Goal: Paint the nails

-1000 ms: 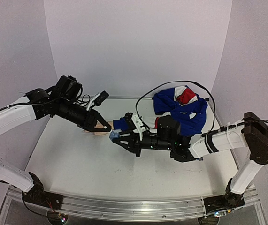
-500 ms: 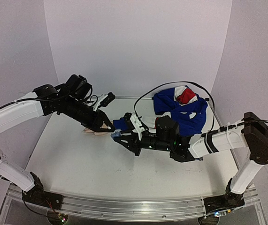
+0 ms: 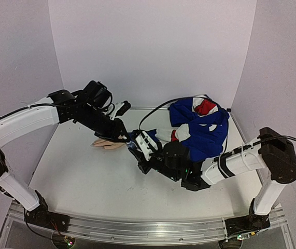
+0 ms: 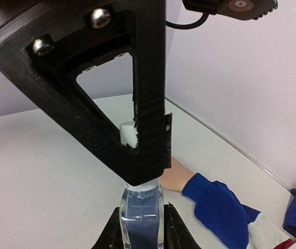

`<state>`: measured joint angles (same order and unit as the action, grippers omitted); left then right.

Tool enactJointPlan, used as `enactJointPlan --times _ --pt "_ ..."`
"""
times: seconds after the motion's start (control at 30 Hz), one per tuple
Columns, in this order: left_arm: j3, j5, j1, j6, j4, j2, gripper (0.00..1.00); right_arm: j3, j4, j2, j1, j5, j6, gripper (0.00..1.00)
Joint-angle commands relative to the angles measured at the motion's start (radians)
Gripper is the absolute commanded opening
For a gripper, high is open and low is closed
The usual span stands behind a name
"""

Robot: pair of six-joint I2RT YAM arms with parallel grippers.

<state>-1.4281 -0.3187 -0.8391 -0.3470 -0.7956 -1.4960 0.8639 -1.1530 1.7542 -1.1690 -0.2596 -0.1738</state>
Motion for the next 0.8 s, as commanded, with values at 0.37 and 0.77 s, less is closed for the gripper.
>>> enactJointPlan --times 0.37,0.77 --pt "-0.03 -0.042 -0.015 0.039 -0.057 -0.122 0.0 0.14 -0.216 -0.094 0.059 0.446 0.091 0.0" --pt "0.029 -0.296 -0.076 0.432 -0.04 -0.075 0.0 0.232 -0.316 -0.082 0.227 1.404 0.61 0.0"
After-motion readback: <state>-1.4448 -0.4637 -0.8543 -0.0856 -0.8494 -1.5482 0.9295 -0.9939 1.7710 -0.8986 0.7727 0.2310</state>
